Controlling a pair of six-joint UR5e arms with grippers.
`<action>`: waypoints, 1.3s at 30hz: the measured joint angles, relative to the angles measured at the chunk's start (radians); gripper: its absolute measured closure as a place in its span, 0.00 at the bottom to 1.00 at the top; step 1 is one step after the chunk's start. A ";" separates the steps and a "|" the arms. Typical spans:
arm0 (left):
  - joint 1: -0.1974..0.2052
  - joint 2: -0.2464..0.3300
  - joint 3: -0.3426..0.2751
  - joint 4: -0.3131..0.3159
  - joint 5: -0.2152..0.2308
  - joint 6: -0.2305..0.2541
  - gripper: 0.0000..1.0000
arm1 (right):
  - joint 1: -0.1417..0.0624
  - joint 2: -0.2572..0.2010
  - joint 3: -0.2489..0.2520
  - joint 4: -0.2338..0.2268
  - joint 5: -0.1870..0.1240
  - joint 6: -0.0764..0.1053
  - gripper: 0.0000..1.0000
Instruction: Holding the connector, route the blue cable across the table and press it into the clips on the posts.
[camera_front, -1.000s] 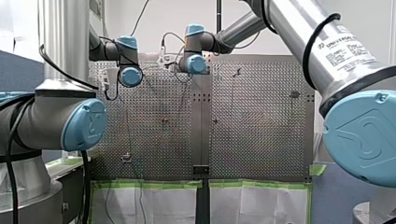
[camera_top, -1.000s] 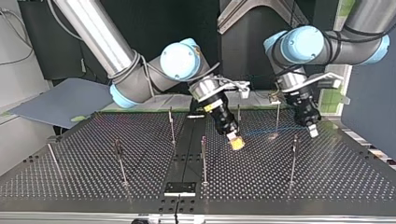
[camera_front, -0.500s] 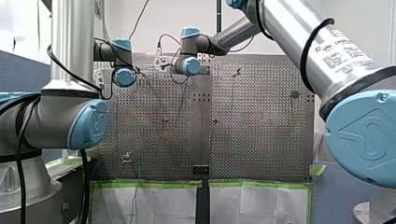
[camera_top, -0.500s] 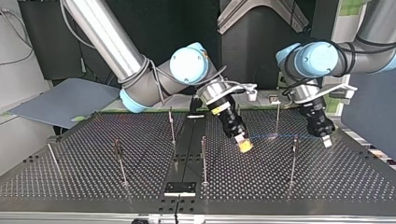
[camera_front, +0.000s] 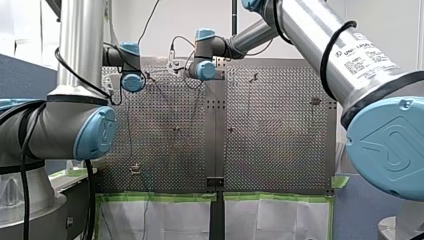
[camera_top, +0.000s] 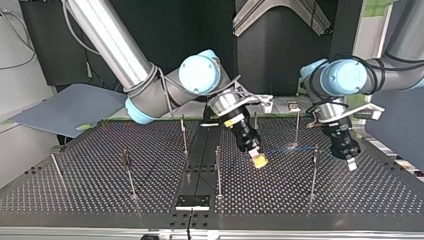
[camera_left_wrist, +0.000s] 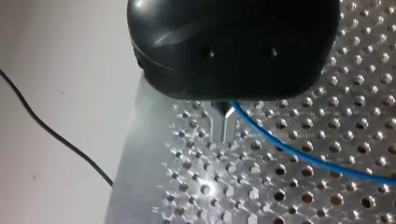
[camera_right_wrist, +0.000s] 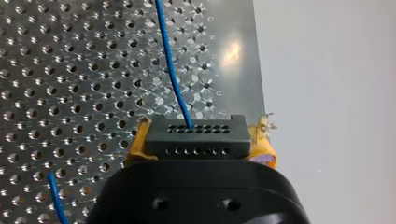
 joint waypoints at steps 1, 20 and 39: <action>0.001 -0.007 0.007 0.000 0.002 -0.002 0.98 | -0.001 0.000 -0.002 0.000 0.000 0.000 1.00; 0.023 -0.112 0.053 0.010 0.098 -0.042 0.98 | -0.032 0.001 -0.015 0.011 0.005 0.001 1.00; 0.029 -0.103 0.052 -0.057 0.040 -0.101 0.07 | -0.038 0.001 -0.023 0.038 0.007 -0.003 1.00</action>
